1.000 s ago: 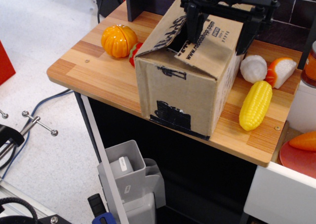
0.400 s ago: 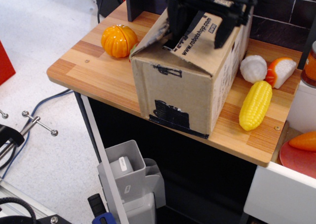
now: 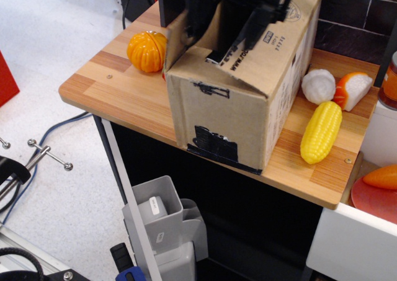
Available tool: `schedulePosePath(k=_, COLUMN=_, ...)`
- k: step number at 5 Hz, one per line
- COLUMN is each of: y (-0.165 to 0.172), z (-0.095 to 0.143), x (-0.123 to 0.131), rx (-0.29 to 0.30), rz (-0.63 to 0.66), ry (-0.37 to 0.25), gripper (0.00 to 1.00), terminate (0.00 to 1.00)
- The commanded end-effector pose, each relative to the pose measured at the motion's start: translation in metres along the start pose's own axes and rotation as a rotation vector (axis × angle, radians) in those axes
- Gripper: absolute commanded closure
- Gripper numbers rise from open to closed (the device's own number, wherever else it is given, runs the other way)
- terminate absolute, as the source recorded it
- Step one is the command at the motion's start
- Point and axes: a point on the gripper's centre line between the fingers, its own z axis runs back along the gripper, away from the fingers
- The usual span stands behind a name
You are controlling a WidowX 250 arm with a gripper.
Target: Open small4fbox flaps
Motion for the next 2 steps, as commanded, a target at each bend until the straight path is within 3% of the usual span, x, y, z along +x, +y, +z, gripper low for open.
schedulePosePath(k=1, y=0.032, z=0.019, x=0.003, rx=0.02, rz=0.023, ry=-0.091, gripper=0.0, terminate=0.0)
schedulePosePath(k=2, y=0.045, z=0.012, x=0.004, rx=-0.004, rz=0.029, ry=-0.089, gripper=0.0, terminate=0.0)
